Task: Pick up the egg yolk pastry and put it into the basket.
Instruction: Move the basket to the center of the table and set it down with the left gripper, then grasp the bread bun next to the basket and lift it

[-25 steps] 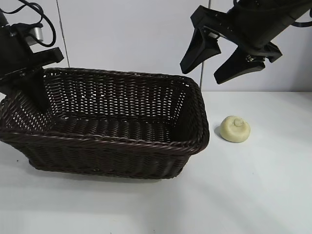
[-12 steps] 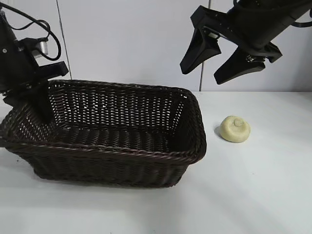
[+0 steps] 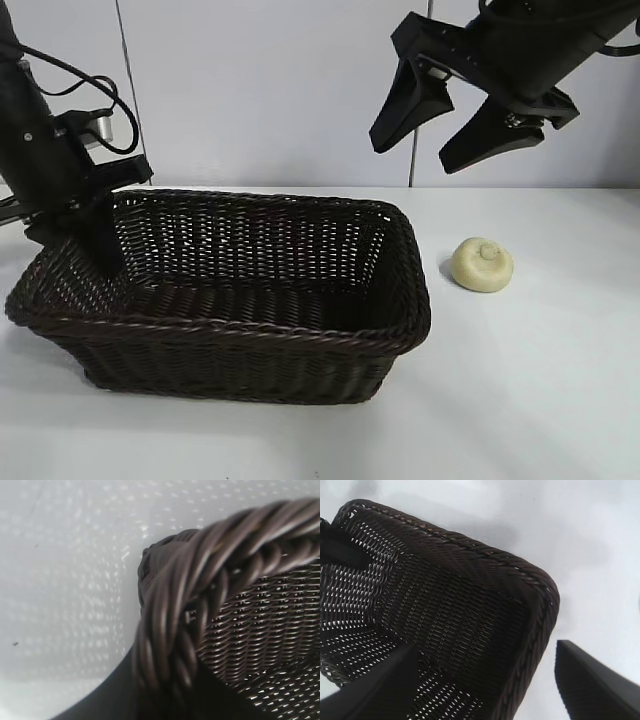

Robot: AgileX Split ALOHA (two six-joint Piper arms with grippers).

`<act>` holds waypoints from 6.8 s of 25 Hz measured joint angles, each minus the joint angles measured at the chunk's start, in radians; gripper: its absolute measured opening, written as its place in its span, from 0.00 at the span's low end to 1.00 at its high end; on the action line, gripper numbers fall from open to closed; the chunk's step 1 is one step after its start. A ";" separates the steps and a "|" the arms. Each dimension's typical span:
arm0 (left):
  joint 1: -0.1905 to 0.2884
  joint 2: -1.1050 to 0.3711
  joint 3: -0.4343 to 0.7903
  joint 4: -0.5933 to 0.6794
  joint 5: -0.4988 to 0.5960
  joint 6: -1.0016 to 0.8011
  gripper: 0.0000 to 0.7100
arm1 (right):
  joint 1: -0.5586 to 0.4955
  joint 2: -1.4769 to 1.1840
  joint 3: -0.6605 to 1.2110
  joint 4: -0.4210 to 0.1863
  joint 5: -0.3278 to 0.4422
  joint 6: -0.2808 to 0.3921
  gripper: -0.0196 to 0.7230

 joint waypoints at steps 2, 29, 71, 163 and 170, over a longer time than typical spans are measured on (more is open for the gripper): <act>0.000 0.000 -0.001 -0.011 0.000 0.000 0.22 | 0.000 0.000 0.000 0.000 0.001 0.000 0.76; 0.000 -0.190 -0.041 0.232 0.076 -0.130 0.76 | 0.000 0.000 0.000 0.000 0.007 0.000 0.76; 0.150 -0.873 0.462 0.464 0.172 -0.225 0.76 | 0.000 0.000 0.000 -0.004 0.007 0.000 0.76; 0.150 -2.096 0.962 0.463 0.074 -0.226 0.76 | -0.167 0.192 -0.283 -0.361 0.226 0.341 0.76; 0.150 -2.096 0.962 0.463 0.074 -0.226 0.76 | -0.199 0.335 -0.356 -0.386 0.257 0.343 0.76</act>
